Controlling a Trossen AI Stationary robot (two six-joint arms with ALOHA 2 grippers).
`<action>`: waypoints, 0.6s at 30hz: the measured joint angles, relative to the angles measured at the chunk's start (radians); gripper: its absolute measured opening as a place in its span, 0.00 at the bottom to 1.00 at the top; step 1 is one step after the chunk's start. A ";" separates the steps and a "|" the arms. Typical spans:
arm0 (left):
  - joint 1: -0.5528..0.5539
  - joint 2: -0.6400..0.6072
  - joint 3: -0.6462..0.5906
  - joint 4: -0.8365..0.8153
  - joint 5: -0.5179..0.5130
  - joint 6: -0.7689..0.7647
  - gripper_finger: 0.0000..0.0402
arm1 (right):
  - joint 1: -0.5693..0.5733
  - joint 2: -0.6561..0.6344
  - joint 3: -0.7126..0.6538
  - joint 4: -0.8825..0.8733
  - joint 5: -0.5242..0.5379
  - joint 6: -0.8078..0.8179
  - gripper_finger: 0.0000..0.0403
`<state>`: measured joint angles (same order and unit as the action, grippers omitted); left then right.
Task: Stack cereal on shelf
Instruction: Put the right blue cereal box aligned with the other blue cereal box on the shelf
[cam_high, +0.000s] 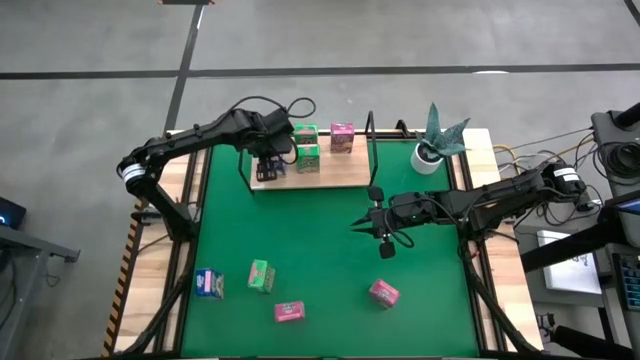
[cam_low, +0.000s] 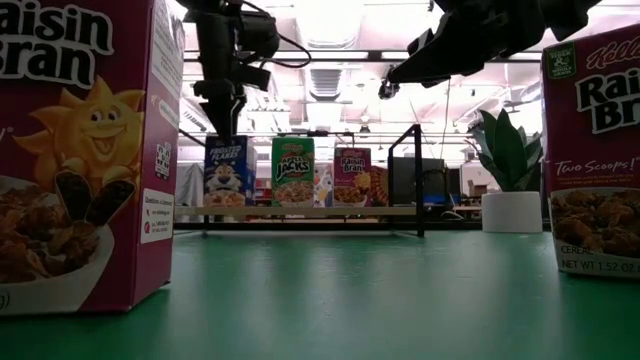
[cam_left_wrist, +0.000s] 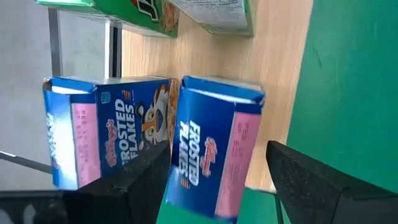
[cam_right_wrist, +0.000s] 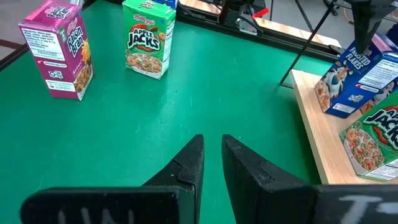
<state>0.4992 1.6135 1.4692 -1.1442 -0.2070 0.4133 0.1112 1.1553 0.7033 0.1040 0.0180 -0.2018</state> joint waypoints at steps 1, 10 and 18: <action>-0.002 -0.002 0.012 -0.013 0.000 0.001 0.62 | 0.000 0.000 0.000 0.000 0.000 0.000 0.12; -0.014 -0.024 0.145 -0.075 0.033 0.056 0.53 | 0.000 0.000 0.000 -0.001 0.000 0.003 0.12; -0.002 -0.025 0.109 -0.069 0.054 0.064 0.06 | 0.000 0.000 0.000 -0.001 0.000 0.001 0.12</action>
<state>0.4976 1.5887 1.5787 -1.2129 -0.1533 0.4774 0.1112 1.1553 0.7033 0.1033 0.0181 -0.2005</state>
